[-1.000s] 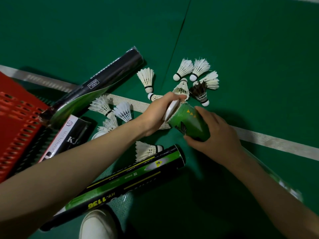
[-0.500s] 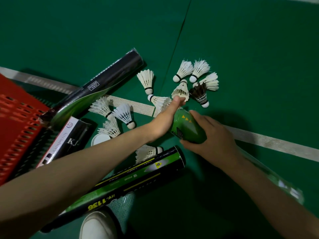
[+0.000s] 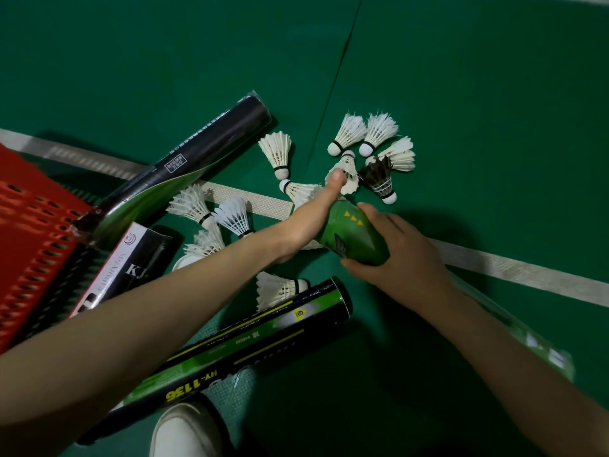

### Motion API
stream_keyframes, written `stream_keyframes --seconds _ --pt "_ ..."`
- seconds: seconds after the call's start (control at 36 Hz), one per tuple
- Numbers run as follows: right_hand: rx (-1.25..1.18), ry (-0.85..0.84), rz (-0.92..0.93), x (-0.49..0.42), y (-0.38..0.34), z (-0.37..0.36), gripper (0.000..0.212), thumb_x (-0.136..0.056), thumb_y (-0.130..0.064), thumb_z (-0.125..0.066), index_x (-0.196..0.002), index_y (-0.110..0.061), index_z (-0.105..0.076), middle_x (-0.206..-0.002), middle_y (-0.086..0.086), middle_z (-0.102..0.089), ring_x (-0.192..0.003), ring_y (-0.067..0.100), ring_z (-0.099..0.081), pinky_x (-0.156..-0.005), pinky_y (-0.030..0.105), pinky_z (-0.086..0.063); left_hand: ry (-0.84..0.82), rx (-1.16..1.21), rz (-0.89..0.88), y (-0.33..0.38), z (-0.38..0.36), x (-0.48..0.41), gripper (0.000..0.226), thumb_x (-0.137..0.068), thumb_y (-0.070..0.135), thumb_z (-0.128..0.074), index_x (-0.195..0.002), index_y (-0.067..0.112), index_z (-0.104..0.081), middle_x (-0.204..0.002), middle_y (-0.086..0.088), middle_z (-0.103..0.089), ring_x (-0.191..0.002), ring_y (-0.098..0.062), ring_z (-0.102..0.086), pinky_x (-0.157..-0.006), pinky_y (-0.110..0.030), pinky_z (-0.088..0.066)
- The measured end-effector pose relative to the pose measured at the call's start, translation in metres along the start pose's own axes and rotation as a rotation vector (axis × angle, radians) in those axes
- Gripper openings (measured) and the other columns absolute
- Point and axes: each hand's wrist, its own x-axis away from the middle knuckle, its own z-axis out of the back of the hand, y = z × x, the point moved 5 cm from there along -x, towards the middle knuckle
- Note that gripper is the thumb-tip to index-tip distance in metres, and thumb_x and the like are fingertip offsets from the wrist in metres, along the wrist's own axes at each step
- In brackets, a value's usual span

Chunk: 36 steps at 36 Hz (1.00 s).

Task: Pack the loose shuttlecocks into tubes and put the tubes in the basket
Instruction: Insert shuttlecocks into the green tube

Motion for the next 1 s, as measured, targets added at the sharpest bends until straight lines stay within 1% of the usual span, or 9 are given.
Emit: stream_keyframes --seconds 0.11,0.22,0.31,0.42,0.5,0.56,0.75,0.89,1.0 --pt "0.056 -0.046 0.011 -0.001 0.001 -0.006 0.084 -0.074 -0.049 -0.070 -0.146 -0.030 -0.031 -0.129 0.001 -0.052 -0.113 0.022 -0.049 -0.087 0.032 -0.042 0.103 -0.166 -0.048 -0.018 0.014 -0.001 0.065 -0.097 0.056 -0.008 -0.146 0.023 -0.034 -0.152 0.002 -0.033 -0.138 -0.014 -0.033 -0.115 -0.036 -0.023" --pt "0.099 -0.073 -0.001 -0.001 0.006 -0.005 0.085 -0.077 -0.049 -0.068 -0.148 -0.029 -0.026 -0.132 0.002 -0.049 -0.115 0.024 -0.047 -0.090 0.034 -0.042 0.244 -0.266 -0.141 -0.032 0.028 0.006 0.046 -0.101 0.044 -0.028 -0.117 0.015 -0.059 -0.117 -0.004 -0.061 -0.108 -0.017 -0.056 -0.097 -0.037 -0.043" --pt "0.149 -0.050 -0.017 -0.004 0.014 -0.002 0.085 -0.077 -0.047 -0.068 -0.148 -0.024 -0.027 -0.132 0.007 -0.049 -0.116 0.029 -0.048 -0.094 0.038 -0.042 0.317 -0.541 -0.267 -0.037 0.026 0.018 0.006 -0.093 0.017 -0.051 -0.098 0.015 -0.051 -0.103 -0.005 -0.052 -0.095 -0.020 -0.050 -0.081 -0.031 -0.041" --pt "0.194 -0.059 -0.073 -0.008 0.027 0.005 0.087 -0.079 -0.046 -0.068 -0.149 -0.022 -0.023 -0.138 0.008 -0.044 -0.123 0.030 -0.044 -0.101 0.039 -0.038 0.131 -0.901 -0.297 -0.057 0.004 0.034 0.052 -0.078 0.048 -0.068 -0.109 0.014 -0.045 -0.110 -0.006 -0.045 -0.102 -0.021 -0.041 -0.088 -0.033 -0.038" --pt "0.197 -0.082 -0.071 -0.004 0.029 0.007 0.087 -0.080 -0.046 -0.068 -0.150 -0.023 -0.021 -0.140 0.007 -0.042 -0.125 0.029 -0.042 -0.101 0.038 -0.038 -0.121 -1.423 -0.199 -0.085 -0.011 0.039 0.097 -0.067 0.072 -0.062 -0.138 0.013 -0.032 -0.131 -0.006 -0.042 -0.120 -0.025 -0.036 -0.104 -0.036 -0.028" --pt "0.197 -0.104 -0.056 0.000 0.028 0.006 0.088 -0.080 -0.047 -0.067 -0.150 -0.024 -0.020 -0.141 0.006 -0.041 -0.126 0.028 -0.042 -0.102 0.038 -0.038 -0.159 -1.558 -0.195 -0.095 -0.014 0.041 0.106 -0.065 0.074 -0.061 -0.144 0.013 -0.024 -0.137 -0.005 -0.037 -0.124 -0.024 -0.034 -0.106 -0.038 -0.023" --pt "0.201 -0.103 -0.012 0.009 0.020 0.002 0.087 -0.079 -0.046 -0.068 -0.149 -0.025 -0.021 -0.142 0.006 -0.041 -0.126 0.027 -0.042 -0.104 0.037 -0.035 0.095 -1.207 -0.219 -0.071 0.018 0.019 0.092 -0.068 0.061 -0.069 -0.139 0.014 -0.035 -0.119 -0.006 -0.052 -0.108 -0.023 -0.045 -0.097 -0.032 -0.032" --pt "0.181 -0.026 0.027 0.011 0.018 0.014 0.087 -0.077 -0.045 -0.071 -0.148 -0.024 -0.026 -0.139 0.007 -0.044 -0.124 0.028 -0.043 -0.104 0.038 -0.034 0.129 -0.997 -0.147 -0.062 0.049 0.001 0.098 -0.065 0.055 -0.077 -0.142 0.012 -0.034 -0.128 -0.014 -0.054 -0.115 -0.028 -0.049 -0.098 -0.035 -0.042" --pt "0.200 -0.133 0.160 0.019 0.006 0.003 0.087 -0.074 -0.042 -0.075 -0.146 -0.024 -0.032 -0.136 0.008 -0.048 -0.121 0.030 -0.046 -0.103 0.038 -0.034 0.136 -0.874 -0.142 -0.055 0.063 -0.002 0.062 -0.085 0.037 -0.067 -0.138 0.014 -0.045 -0.127 -0.013 -0.059 -0.112 -0.026 -0.056 -0.096 -0.031 -0.044"
